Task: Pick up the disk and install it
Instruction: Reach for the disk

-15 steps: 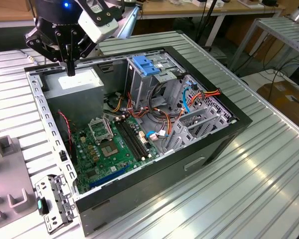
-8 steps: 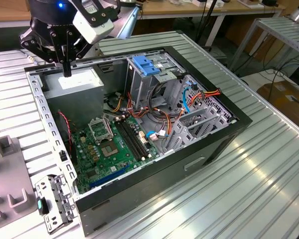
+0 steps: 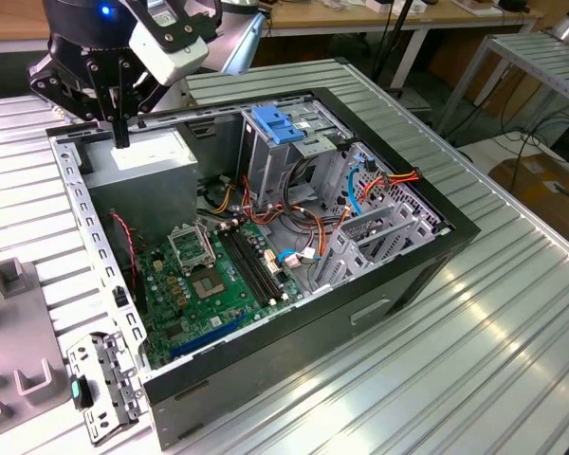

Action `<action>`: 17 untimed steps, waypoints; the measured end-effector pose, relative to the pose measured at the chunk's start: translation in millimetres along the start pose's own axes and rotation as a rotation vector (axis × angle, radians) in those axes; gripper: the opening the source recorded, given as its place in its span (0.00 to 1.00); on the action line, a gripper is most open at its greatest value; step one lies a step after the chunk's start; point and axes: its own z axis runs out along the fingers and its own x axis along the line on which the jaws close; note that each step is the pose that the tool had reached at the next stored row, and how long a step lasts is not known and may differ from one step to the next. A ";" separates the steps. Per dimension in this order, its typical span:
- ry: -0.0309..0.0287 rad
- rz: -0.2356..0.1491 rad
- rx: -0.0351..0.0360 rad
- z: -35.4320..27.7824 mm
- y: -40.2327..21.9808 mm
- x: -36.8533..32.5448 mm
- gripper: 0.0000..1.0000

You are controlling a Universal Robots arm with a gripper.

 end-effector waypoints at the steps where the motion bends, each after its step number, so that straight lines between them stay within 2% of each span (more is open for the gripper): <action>1: 0.0000 0.000 0.0000 0.0 0.0 0.3 0.11; 17: 0.0008 0.000 0.0000 0.2 -0.6 7.7 0.11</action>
